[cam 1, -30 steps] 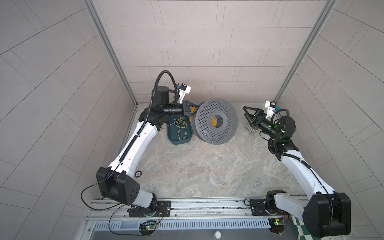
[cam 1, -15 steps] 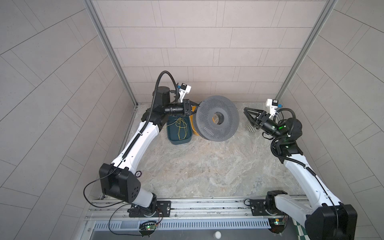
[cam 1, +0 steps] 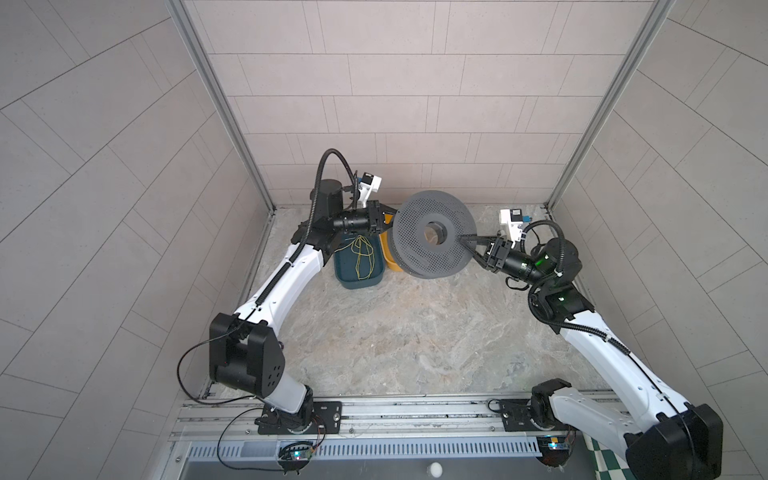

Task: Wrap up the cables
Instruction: 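Grasp the spool's outer flange with the right gripper beside the left gripper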

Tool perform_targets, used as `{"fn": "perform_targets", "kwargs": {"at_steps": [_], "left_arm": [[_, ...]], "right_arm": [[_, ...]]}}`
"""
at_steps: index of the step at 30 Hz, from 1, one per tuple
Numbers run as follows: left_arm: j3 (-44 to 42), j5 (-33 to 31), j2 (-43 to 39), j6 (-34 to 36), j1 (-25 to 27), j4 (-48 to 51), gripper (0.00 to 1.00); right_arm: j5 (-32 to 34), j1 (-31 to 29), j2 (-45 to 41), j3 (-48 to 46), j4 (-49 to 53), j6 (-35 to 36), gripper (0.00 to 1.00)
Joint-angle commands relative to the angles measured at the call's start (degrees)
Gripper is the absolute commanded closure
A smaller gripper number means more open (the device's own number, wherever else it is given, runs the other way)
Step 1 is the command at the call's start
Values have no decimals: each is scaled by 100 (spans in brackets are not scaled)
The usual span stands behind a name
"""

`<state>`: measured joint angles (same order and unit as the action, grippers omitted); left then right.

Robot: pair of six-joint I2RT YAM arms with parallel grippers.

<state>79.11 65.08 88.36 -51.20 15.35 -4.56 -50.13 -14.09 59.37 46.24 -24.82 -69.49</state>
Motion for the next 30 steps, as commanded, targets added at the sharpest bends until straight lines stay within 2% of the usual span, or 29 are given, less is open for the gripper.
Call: {"fn": "perform_targets", "kwargs": {"at_steps": [1,4,9,12,14,18,21,30], "left_arm": [[-84,185,16,-162,-41,-574,100],[-163,159,66,-170,-53,-618,100],[-220,137,115,-175,-90,-650,100],[-273,96,142,-193,-126,-664,100],[-309,123,154,-311,-147,-804,100],[-404,220,180,-724,-215,-1314,91],[-468,241,165,-819,-257,-1448,79],[-582,275,109,-891,-382,-1506,76]], "right_arm": [[160,-126,159,-80,-724,-357,69],[187,-181,314,-78,-835,-405,82],[259,-191,401,-141,-971,-467,90],[304,-191,447,-152,-998,-501,100],[376,-182,470,-173,-1117,-582,100],[639,-164,529,-196,-1380,-776,100],[807,-156,613,-170,-1620,-966,100],[1032,-104,809,-27,-1896,-1283,100]]}}
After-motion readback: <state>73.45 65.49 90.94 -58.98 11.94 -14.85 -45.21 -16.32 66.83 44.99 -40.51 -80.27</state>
